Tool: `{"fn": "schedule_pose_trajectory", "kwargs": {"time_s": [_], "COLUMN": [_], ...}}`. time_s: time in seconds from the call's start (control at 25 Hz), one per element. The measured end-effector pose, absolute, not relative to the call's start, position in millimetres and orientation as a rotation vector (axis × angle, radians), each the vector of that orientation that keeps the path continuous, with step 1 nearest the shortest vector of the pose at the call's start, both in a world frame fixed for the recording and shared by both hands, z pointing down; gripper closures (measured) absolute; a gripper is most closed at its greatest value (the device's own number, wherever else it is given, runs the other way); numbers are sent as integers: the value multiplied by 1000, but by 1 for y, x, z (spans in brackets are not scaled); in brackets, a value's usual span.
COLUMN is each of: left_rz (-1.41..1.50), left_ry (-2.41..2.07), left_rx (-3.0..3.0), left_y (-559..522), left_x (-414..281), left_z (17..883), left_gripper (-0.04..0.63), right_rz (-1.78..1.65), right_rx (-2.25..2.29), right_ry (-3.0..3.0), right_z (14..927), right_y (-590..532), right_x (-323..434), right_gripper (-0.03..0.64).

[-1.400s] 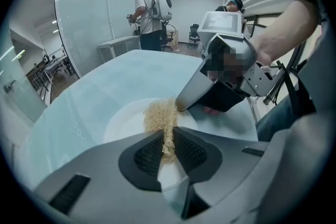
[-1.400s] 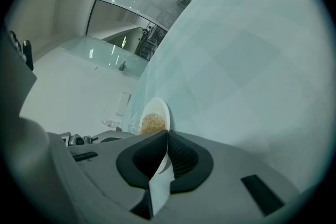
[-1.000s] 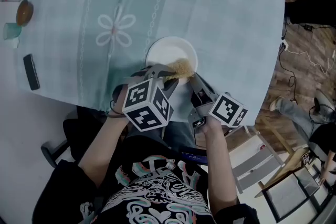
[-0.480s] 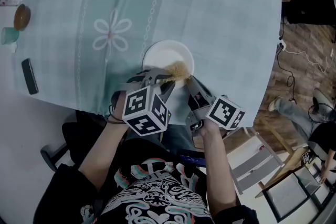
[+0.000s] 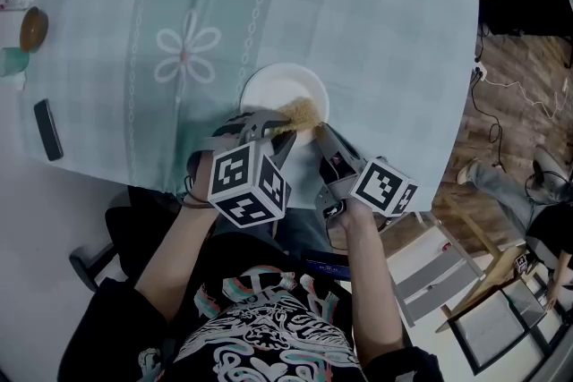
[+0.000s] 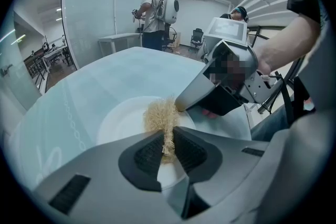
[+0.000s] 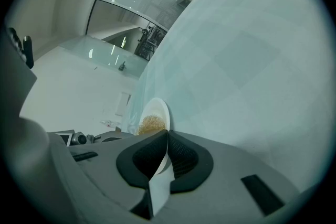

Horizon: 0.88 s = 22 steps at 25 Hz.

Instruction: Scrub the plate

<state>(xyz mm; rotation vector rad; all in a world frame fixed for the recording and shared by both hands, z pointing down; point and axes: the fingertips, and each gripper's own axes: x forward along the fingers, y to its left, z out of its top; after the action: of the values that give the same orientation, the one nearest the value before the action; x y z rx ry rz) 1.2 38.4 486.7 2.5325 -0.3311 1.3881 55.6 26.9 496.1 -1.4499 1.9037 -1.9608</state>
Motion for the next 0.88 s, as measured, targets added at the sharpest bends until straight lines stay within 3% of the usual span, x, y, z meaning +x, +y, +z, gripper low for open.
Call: {"fn": "schedule_pose_trajectory", "kwargs": {"time_s": [0.88], "left_rz": [1370], "left_ry": [-387], "left_rx": [2512], "left_y": [24], "left_x": [-6], "left_z": [488], "left_gripper": [520], "right_rz": [-1964], "right_rx": [-1422], "right_ry": [1918], "right_z": [497], "right_y": [26], "right_x": [52], "right_gripper": [620]}}
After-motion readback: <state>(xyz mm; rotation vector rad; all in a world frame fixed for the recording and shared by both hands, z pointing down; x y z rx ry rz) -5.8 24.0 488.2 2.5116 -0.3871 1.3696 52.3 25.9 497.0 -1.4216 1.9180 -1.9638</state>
